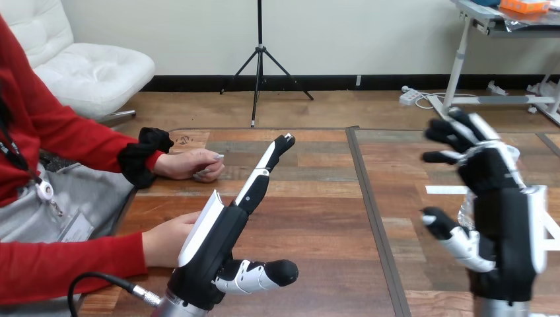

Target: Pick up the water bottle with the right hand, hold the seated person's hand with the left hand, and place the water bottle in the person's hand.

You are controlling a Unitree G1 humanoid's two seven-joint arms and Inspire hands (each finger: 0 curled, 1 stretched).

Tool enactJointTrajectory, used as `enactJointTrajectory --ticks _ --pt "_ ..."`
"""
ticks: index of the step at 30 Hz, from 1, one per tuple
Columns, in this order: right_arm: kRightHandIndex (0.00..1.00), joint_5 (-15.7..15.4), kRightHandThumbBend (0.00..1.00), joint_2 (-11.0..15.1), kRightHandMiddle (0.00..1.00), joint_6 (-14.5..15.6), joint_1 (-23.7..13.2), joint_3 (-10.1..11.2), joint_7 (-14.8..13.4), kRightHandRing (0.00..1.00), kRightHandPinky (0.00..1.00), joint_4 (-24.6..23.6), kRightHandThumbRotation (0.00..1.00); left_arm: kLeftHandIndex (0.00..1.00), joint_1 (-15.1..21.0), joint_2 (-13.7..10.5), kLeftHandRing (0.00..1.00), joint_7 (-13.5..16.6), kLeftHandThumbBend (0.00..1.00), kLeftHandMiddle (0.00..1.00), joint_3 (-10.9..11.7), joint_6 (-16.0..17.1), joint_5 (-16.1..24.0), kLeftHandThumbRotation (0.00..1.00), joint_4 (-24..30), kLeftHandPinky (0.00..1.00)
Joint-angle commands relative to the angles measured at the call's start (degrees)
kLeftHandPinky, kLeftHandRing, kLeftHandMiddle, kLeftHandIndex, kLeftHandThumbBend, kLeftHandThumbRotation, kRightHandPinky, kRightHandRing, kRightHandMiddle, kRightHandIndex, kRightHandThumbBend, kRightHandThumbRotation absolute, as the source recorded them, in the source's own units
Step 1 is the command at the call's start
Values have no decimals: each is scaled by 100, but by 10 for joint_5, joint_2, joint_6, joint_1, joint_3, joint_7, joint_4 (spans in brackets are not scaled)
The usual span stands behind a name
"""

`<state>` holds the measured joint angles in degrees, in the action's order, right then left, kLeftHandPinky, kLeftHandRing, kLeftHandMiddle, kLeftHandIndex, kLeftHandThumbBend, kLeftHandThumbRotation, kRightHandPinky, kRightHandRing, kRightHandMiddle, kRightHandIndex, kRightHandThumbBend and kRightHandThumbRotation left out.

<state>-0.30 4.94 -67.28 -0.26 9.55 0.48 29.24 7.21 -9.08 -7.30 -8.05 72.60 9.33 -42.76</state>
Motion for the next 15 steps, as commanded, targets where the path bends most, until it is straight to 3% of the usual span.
enactJointTrajectory --ticks 1,15 --pt "82 0 100 7 77 -9 -36 22 -17 75 62 -23 62 100 39 1 100 -2 100 100 2 6 -13 88 -2 100" --pt "83 -1 100 17 79 -18 -50 51 -39 78 62 -8 61 100 37 2 100 -1 100 100 5 6 -14 86 0 100"
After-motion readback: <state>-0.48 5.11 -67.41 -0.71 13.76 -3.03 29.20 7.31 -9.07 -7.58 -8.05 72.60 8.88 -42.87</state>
